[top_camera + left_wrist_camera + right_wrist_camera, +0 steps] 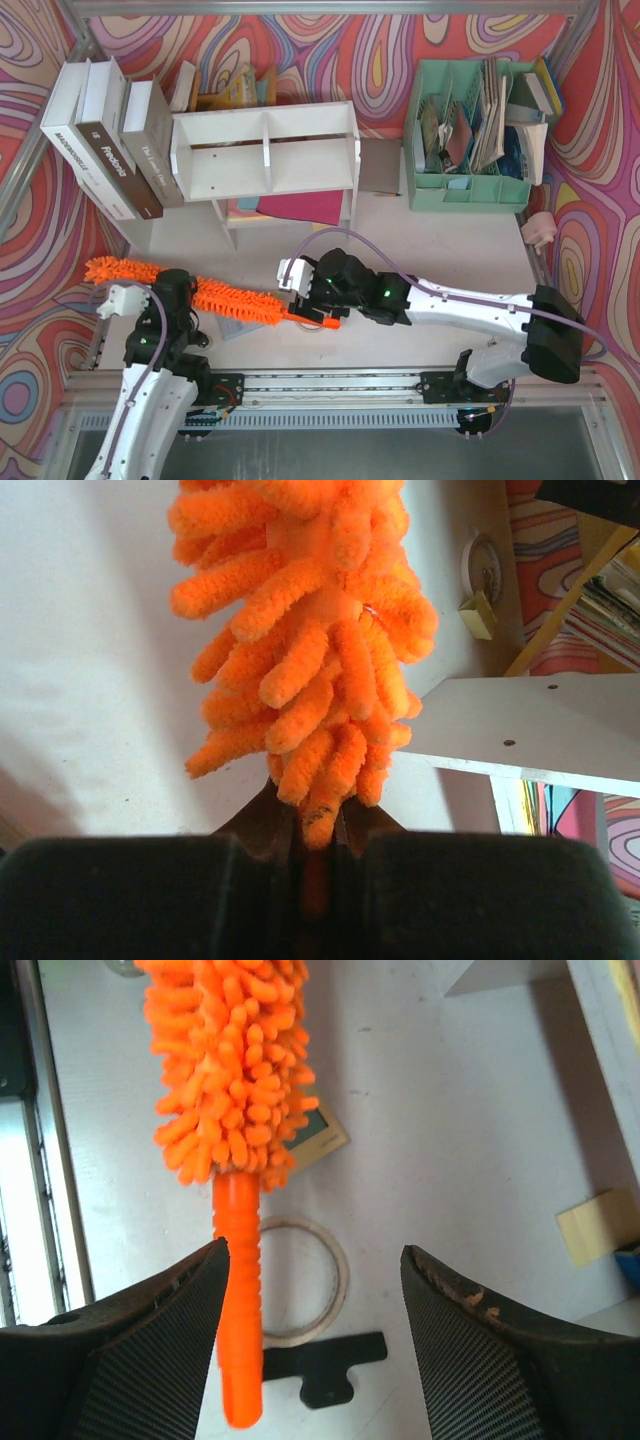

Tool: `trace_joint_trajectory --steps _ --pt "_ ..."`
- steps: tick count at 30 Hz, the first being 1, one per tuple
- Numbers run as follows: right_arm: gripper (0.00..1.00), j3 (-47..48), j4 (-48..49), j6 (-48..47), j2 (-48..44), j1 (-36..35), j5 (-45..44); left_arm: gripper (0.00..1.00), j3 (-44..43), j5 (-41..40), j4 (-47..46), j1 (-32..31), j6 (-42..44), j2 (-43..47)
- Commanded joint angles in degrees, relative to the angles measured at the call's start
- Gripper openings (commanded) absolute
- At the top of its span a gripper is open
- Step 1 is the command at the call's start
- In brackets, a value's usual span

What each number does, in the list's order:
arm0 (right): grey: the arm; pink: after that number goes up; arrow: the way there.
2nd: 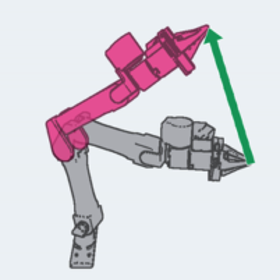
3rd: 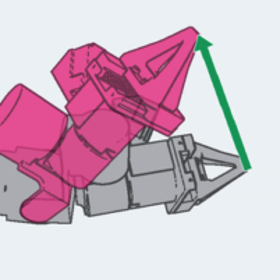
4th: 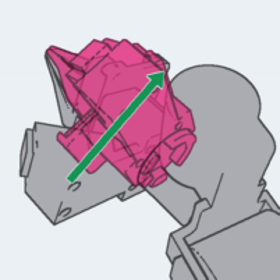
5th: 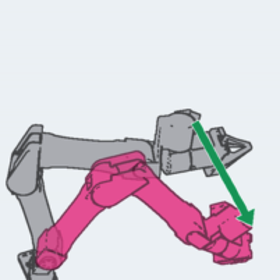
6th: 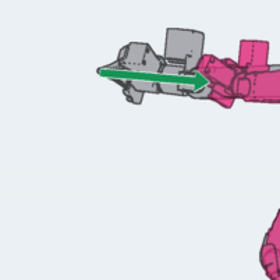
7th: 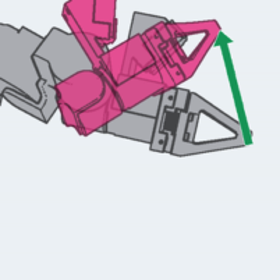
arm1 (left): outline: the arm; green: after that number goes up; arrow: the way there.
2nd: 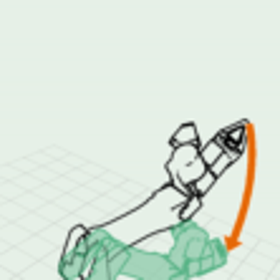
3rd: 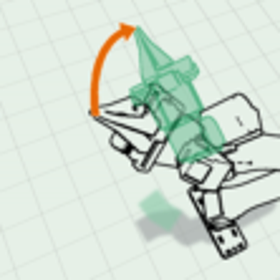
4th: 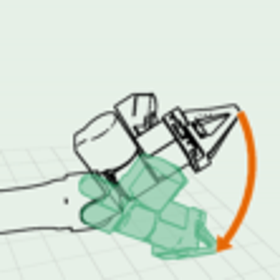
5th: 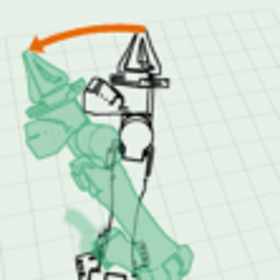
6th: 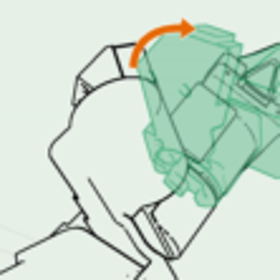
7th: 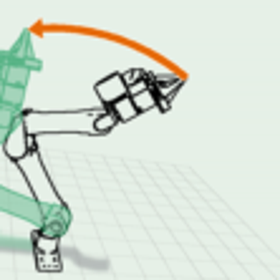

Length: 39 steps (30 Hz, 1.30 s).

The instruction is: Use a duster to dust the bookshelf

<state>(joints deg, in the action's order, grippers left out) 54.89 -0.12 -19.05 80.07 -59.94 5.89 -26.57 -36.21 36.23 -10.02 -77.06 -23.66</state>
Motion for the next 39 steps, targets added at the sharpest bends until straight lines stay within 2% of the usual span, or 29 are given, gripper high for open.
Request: trace_joint_trajectory --steps 1,6,18,30,39 --pt "0.66 -0.84 -6.26 2.38 -2.57 -0.06 1.64 0.00 -2.46 -2.37 1.14 0.09 1.46 0.93" --pt "0.67 -2.05 -7.86 3.98 -3.15 -1.13 1.95 0.00 -4.39 -3.65 2.29 0.09 2.18 2.14" --pt "0.66 -4.34 -4.89 5.19 -0.97 -1.34 2.02 0.00 -7.61 -2.45 4.64 0.09 2.47 4.05" --pt "0.64 -1.31 -0.71 5.43 4.29 -1.38 4.38 0.00 -6.29 4.08 4.80 0.09 -4.12 5.82" --pt "0.55 -1.23 2.16 6.40 5.92 -1.39 3.61 0.00 -6.24 6.85 4.17 0.09 -6.27 5.29"
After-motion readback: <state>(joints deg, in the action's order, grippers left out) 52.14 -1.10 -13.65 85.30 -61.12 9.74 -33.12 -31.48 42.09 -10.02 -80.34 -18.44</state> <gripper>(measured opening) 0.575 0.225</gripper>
